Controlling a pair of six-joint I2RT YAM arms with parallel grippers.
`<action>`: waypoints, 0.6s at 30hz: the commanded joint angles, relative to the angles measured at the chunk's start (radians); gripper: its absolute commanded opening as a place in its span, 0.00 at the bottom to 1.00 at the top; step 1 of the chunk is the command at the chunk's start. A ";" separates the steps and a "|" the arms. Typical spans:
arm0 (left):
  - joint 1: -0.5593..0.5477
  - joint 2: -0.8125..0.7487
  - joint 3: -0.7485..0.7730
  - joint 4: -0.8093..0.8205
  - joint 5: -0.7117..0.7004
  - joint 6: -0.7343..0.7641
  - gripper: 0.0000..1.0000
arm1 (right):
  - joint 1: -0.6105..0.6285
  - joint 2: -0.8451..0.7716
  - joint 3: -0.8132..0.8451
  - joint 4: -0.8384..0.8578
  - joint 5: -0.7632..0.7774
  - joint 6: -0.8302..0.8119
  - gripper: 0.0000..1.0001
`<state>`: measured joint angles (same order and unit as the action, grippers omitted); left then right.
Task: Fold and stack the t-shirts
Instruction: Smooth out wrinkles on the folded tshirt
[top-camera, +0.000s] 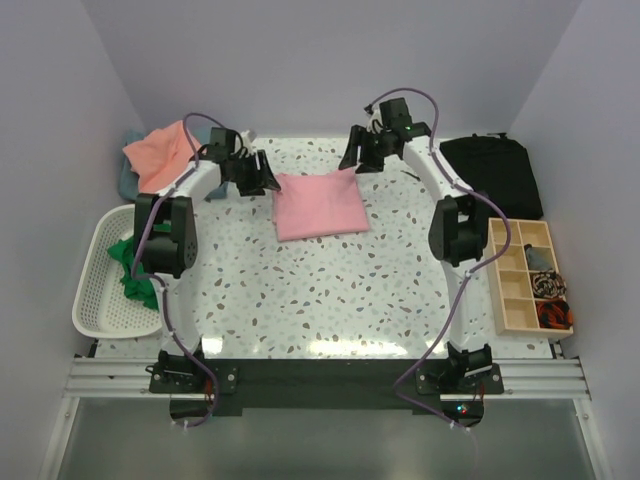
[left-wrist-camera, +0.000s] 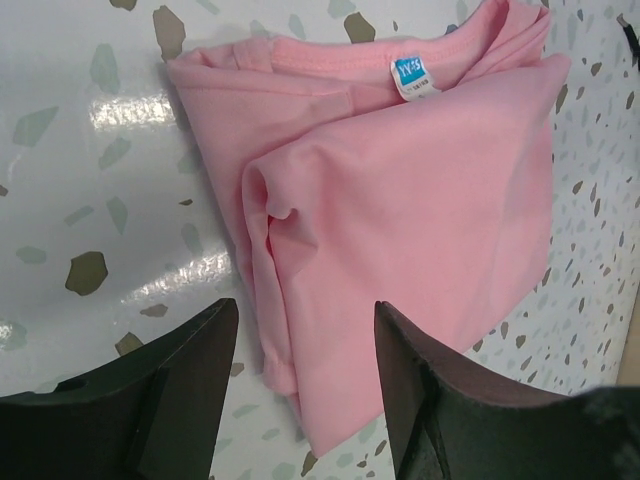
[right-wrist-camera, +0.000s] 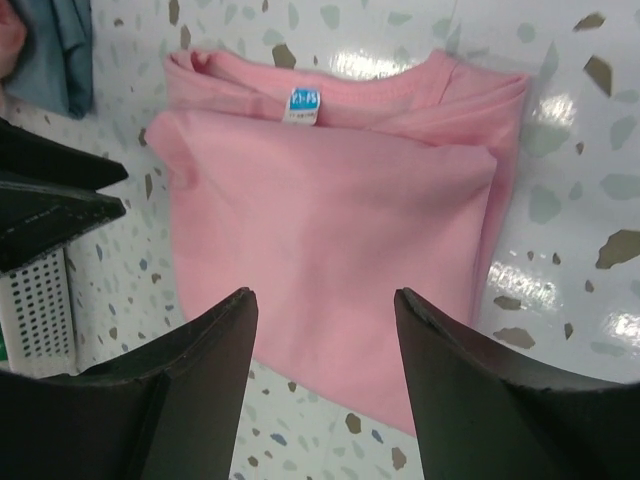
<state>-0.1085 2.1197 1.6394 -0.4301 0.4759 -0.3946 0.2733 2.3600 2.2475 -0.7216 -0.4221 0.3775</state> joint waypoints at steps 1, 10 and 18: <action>-0.013 0.017 0.020 0.077 0.023 -0.020 0.62 | 0.040 -0.004 0.006 -0.079 -0.018 -0.052 0.61; -0.023 0.048 -0.003 0.110 -0.013 -0.016 0.64 | 0.040 0.012 -0.020 -0.173 0.184 -0.078 0.63; -0.036 0.101 -0.050 0.128 0.026 -0.033 0.64 | 0.046 0.033 -0.057 -0.188 0.134 -0.084 0.63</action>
<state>-0.1352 2.1902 1.6192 -0.3477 0.4721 -0.4099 0.3134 2.3871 2.2024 -0.8825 -0.2813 0.3130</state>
